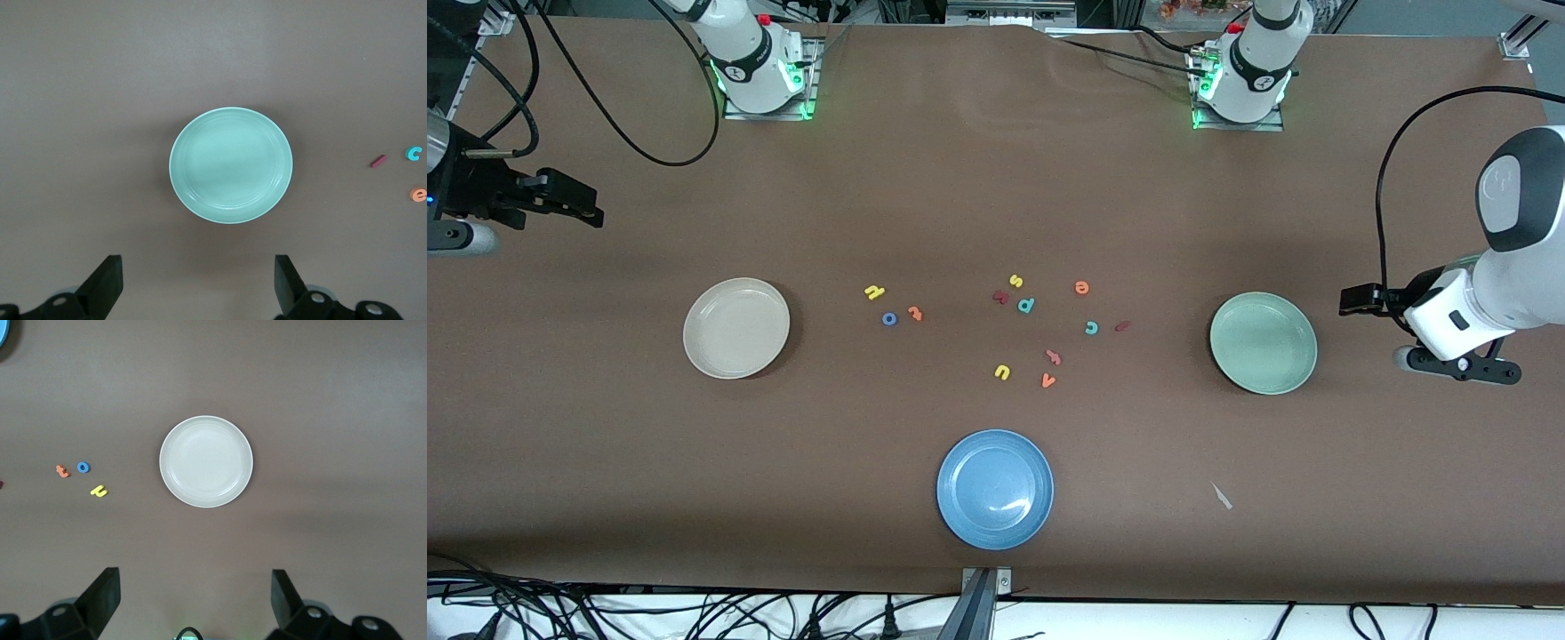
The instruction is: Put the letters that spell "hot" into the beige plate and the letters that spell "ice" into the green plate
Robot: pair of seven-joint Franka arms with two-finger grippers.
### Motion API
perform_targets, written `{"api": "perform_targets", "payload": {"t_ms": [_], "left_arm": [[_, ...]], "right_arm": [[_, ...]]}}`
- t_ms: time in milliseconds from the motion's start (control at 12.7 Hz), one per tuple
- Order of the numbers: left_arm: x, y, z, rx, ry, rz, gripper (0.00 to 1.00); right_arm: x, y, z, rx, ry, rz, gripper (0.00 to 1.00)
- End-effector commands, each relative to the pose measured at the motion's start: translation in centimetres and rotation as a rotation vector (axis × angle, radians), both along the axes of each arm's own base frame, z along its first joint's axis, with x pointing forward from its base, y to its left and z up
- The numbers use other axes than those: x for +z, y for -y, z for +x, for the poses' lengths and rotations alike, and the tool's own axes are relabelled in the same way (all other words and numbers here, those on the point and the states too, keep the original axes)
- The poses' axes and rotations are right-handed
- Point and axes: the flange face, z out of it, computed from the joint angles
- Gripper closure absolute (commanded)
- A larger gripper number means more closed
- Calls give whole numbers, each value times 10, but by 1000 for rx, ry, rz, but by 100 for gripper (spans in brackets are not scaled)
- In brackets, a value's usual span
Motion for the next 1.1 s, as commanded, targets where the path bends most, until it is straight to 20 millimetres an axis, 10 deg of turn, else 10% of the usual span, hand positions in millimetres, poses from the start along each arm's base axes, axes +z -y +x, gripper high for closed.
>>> {"api": "perform_targets", "payload": {"t_ms": [0, 1024], "left_arm": [[3, 2, -4, -3, 10, 24, 0], [3, 2, -4, -5, 10, 24, 0]], "right_arm": [[6, 2, 1, -16, 11, -1, 0], [7, 0, 0, -11, 3, 1, 0]]}}
